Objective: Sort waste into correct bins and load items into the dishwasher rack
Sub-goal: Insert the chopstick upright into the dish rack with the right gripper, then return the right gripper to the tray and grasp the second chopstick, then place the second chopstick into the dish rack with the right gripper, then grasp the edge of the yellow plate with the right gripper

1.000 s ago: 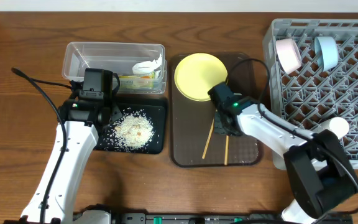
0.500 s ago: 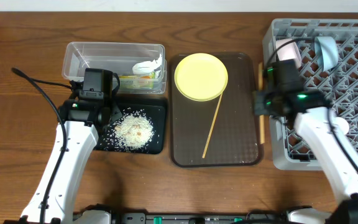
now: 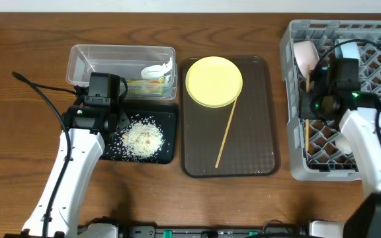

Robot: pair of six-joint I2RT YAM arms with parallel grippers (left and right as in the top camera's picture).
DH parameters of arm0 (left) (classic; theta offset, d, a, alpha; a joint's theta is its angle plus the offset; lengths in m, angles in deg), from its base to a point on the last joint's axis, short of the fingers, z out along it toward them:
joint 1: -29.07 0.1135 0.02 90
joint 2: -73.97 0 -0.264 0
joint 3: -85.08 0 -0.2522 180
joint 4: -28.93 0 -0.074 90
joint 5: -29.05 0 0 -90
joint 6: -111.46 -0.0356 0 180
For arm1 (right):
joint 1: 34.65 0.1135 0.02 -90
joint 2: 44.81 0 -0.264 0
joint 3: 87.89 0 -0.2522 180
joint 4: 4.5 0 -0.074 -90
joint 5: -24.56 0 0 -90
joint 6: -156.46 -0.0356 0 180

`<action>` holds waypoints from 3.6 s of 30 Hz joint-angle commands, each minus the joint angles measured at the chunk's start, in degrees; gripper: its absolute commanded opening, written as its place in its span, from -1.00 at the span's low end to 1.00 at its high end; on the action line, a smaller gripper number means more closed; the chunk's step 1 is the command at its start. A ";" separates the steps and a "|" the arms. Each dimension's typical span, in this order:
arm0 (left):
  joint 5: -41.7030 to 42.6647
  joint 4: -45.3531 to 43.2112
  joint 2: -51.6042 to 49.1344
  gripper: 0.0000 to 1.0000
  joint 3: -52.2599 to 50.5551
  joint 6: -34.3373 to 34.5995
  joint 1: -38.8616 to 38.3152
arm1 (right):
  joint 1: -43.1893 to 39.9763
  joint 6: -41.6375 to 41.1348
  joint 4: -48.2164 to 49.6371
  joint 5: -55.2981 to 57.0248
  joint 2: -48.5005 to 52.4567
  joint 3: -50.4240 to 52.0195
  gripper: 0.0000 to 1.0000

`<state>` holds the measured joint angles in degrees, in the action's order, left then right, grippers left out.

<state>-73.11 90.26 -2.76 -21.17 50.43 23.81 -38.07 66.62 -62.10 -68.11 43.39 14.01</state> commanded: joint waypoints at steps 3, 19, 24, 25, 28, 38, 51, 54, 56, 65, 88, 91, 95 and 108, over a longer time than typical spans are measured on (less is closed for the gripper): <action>-0.31 0.17 -0.42 0.29 0.24 0.94 0.26 | -0.26 1.79 1.03 -1.68 1.53 -0.87 -0.17; -0.31 0.15 -0.39 0.30 0.24 0.94 0.26 | 16.68 -11.41 2.21 -7.32 0.46 -3.08 -0.16; -0.31 0.15 -0.39 0.30 0.24 0.94 0.26 | 25.86 -19.71 2.49 -2.16 6.51 -2.71 -0.06; -0.31 0.15 -0.39 0.29 0.24 0.94 0.26 | 27.34 -21.31 2.69 -1.46 7.89 -2.71 -0.06; -0.31 0.15 -0.42 0.29 0.24 0.94 0.26 | 31.36 -25.46 2.97 0.52 12.37 -2.71 -0.06; -0.31 0.17 -0.42 0.29 0.24 0.94 0.26 | 35.67 -37.07 2.36 3.19 23.19 -2.71 -0.36; -0.31 0.15 -0.42 0.30 0.24 0.94 0.26 | 22.71 -26.56 -2.21 9.92 8.22 -3.10 -0.98; -0.31 0.15 -0.42 0.30 0.24 0.94 0.26 | 18.40 -18.97 -2.27 9.20 2.91 -3.58 -0.98; -0.31 0.15 -0.39 0.30 0.24 0.96 0.26 | 15.32 -14.34 -2.27 7.76 -0.39 -3.58 -0.98; -0.31 0.15 -0.42 0.30 0.24 0.94 0.26 | 3.52 1.51 -4.66 3.72 -1.60 -3.56 -0.99; -0.31 0.13 -0.42 0.30 0.24 0.98 0.26 | 12.79 -6.40 13.33 -6.27 1.55 -5.99 0.01; -0.31 0.15 -0.42 0.31 0.24 0.96 0.26 | 16.06 -8.70 16.13 -1.33 5.29 -5.99 0.09; -0.31 0.15 -0.42 0.31 0.24 0.96 0.26 | 18.58 -15.06 18.58 0.52 11.58 -5.99 0.08; -0.31 0.17 -0.42 0.31 0.17 0.96 0.26 | 23.34 -26.69 28.35 2.34 27.71 -5.99 -0.35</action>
<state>-73.11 90.26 -2.76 -21.17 50.43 23.81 -15.56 44.72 -33.51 -68.07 69.51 8.30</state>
